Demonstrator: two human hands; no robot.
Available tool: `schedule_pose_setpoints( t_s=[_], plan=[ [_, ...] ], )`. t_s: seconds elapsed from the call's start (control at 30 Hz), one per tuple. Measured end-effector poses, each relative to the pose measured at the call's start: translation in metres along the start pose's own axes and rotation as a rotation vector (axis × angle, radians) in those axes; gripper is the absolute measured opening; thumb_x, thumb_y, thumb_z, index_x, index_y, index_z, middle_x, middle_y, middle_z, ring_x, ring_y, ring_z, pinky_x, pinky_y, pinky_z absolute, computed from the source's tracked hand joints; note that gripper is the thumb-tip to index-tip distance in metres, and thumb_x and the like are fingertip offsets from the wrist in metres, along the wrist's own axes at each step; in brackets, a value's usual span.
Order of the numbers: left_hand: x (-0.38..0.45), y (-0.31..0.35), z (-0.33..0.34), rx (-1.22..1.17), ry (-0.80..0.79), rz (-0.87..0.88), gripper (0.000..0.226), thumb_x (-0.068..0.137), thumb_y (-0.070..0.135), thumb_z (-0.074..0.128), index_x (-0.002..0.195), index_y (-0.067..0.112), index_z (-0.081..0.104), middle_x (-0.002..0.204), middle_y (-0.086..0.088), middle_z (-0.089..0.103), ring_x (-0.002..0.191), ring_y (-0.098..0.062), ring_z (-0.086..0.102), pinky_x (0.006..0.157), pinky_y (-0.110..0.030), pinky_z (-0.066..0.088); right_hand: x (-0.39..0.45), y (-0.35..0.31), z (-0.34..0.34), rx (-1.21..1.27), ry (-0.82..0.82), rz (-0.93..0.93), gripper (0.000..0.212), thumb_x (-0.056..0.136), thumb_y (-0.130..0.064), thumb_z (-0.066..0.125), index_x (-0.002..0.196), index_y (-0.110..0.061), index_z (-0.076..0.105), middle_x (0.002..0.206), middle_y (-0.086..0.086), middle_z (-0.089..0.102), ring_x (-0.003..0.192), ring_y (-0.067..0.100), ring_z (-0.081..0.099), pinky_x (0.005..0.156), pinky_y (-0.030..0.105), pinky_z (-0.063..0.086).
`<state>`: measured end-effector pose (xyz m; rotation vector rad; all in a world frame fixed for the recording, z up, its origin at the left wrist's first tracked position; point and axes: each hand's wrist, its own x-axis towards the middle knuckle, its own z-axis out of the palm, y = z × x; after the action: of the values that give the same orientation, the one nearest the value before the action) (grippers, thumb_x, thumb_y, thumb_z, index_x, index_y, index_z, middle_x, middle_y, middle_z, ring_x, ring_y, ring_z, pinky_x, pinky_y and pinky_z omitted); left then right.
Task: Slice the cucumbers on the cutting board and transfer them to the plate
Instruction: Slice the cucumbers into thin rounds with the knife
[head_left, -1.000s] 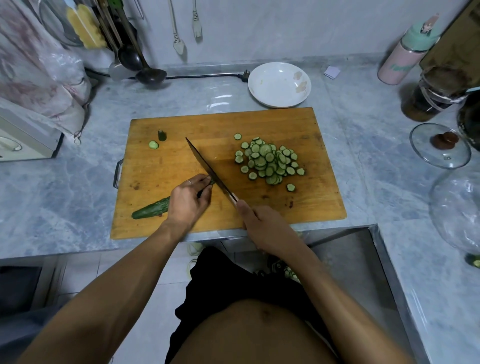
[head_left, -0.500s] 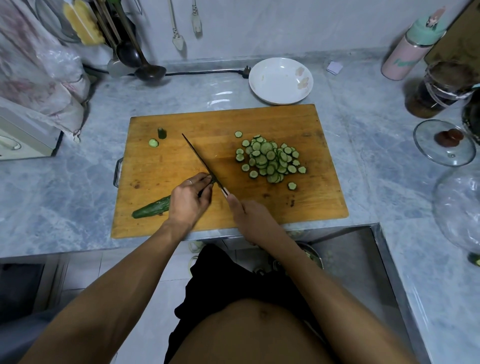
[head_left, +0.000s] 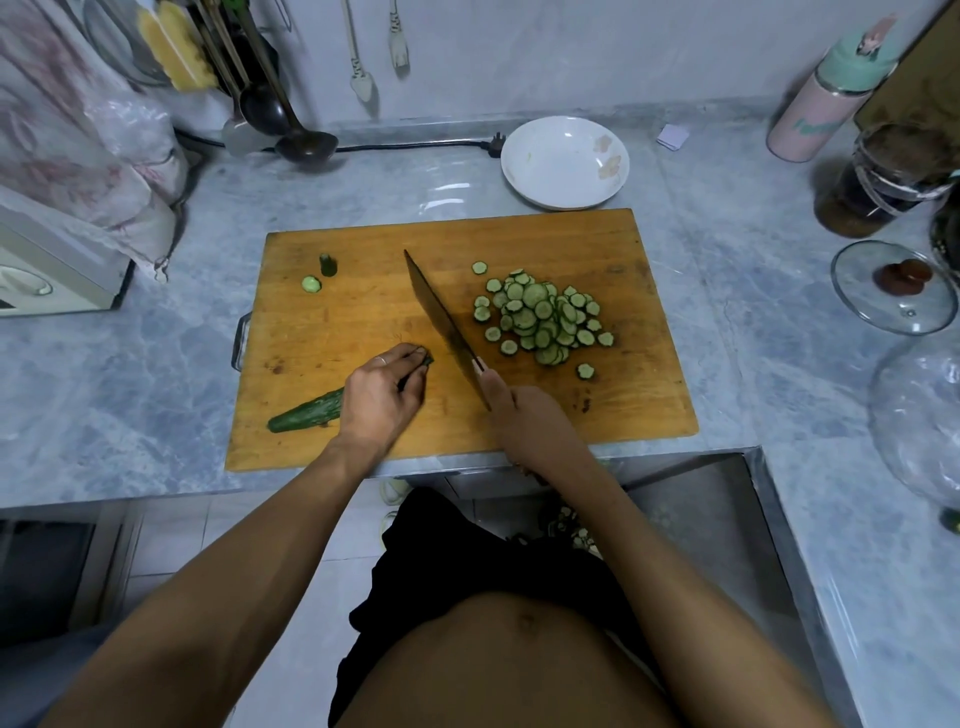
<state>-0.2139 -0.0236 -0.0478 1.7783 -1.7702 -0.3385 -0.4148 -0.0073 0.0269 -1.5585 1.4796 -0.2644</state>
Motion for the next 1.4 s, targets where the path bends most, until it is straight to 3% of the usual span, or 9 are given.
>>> schedule_pose_setpoints(
  t_s=[0.23, 0.37, 0.53, 0.7, 0.83, 0.97, 1.1, 1.34, 1.4],
  plan=[
    [-0.001, 0.0, -0.001, -0.018, 0.017, 0.018, 0.022, 0.085, 0.012, 0.07, 0.107, 0.009, 0.075, 0.114, -0.007, 0.07, 0.1, -0.022, 0.067, 0.095, -0.024, 0.048, -0.003, 0.011, -0.017, 0.019, 0.109, 0.005, 0.064, 0.103, -0.056, 0.023, 0.058, -0.017, 0.047, 0.057, -0.001, 0.053, 0.055, 0.015, 0.052, 0.055, 0.029, 0.038],
    [0.0, 0.0, 0.0, -0.03, 0.034, 0.009, 0.021, 0.083, 0.01, 0.072, 0.104, 0.007, 0.075, 0.109, -0.009, 0.071, 0.099, -0.021, 0.068, 0.094, -0.026, 0.049, -0.01, 0.01, -0.019, 0.053, 0.042, 0.015, 0.064, 0.101, -0.06, 0.023, 0.063, -0.014, 0.047, 0.06, 0.004, 0.055, 0.056, 0.022, 0.057, 0.061, 0.036, 0.05],
    [0.001, 0.001, -0.002, -0.022, 0.039, 0.007, 0.019, 0.083, 0.01, 0.073, 0.101, 0.005, 0.076, 0.106, -0.01, 0.072, 0.099, -0.02, 0.069, 0.095, -0.023, 0.047, -0.017, 0.001, -0.014, 0.069, -0.032, -0.034, 0.067, 0.1, -0.061, 0.022, 0.076, -0.009, 0.057, 0.067, 0.011, 0.056, 0.061, 0.024, 0.056, 0.062, 0.033, 0.045],
    [0.002, 0.001, -0.002, -0.026, 0.032, -0.005, 0.019, 0.083, 0.012, 0.073, 0.101, 0.005, 0.076, 0.107, -0.009, 0.072, 0.101, -0.019, 0.068, 0.096, -0.02, 0.045, -0.023, -0.009, -0.01, 0.072, -0.095, -0.04, 0.076, 0.1, -0.06, 0.023, 0.085, 0.003, 0.063, 0.073, 0.016, 0.06, 0.065, 0.026, 0.057, 0.07, 0.041, 0.052],
    [0.002, 0.0, -0.001, -0.034, 0.031, -0.009, 0.019, 0.083, 0.012, 0.073, 0.101, 0.005, 0.076, 0.107, -0.009, 0.072, 0.101, -0.018, 0.068, 0.096, -0.018, 0.044, -0.025, -0.013, -0.007, 0.039, -0.106, -0.048, 0.069, 0.102, -0.057, 0.022, 0.08, -0.004, 0.061, 0.075, 0.014, 0.06, 0.076, 0.033, 0.062, 0.077, 0.042, 0.052],
    [0.001, 0.0, 0.0, -0.027, 0.031, -0.001, 0.02, 0.083, 0.011, 0.073, 0.101, 0.004, 0.075, 0.107, -0.011, 0.072, 0.1, -0.02, 0.069, 0.095, -0.026, 0.049, -0.024, -0.015, -0.007, 0.039, -0.134, -0.046, 0.066, 0.102, -0.056, 0.021, 0.078, -0.007, 0.058, 0.071, 0.014, 0.056, 0.07, 0.033, 0.06, 0.073, 0.042, 0.052],
    [0.0, -0.002, 0.0, -0.008, 0.016, 0.002, 0.021, 0.085, 0.012, 0.071, 0.104, 0.005, 0.075, 0.11, -0.011, 0.071, 0.102, -0.022, 0.068, 0.096, -0.025, 0.047, -0.012, -0.015, -0.001, 0.072, -0.146, -0.027, 0.067, 0.102, -0.059, 0.02, 0.072, -0.009, 0.053, 0.066, 0.014, 0.052, 0.059, 0.026, 0.053, 0.061, 0.036, 0.045],
    [-0.001, 0.001, -0.001, -0.012, 0.023, -0.001, 0.02, 0.085, 0.011, 0.071, 0.104, 0.007, 0.075, 0.108, -0.009, 0.072, 0.102, -0.021, 0.068, 0.095, -0.028, 0.05, -0.001, -0.013, 0.016, -0.018, -0.106, -0.017, 0.065, 0.105, -0.051, 0.016, 0.061, -0.012, 0.044, 0.062, 0.007, 0.05, 0.06, 0.022, 0.049, 0.055, 0.032, 0.033],
    [-0.001, 0.001, -0.001, -0.017, 0.029, -0.008, 0.021, 0.085, 0.014, 0.072, 0.105, 0.01, 0.075, 0.109, -0.006, 0.072, 0.102, -0.019, 0.067, 0.092, -0.031, 0.053, 0.0, -0.01, 0.011, 0.003, -0.072, 0.0, 0.066, 0.104, -0.054, 0.016, 0.061, -0.013, 0.046, 0.061, 0.007, 0.052, 0.06, 0.024, 0.051, 0.056, 0.032, 0.036]
  ],
)
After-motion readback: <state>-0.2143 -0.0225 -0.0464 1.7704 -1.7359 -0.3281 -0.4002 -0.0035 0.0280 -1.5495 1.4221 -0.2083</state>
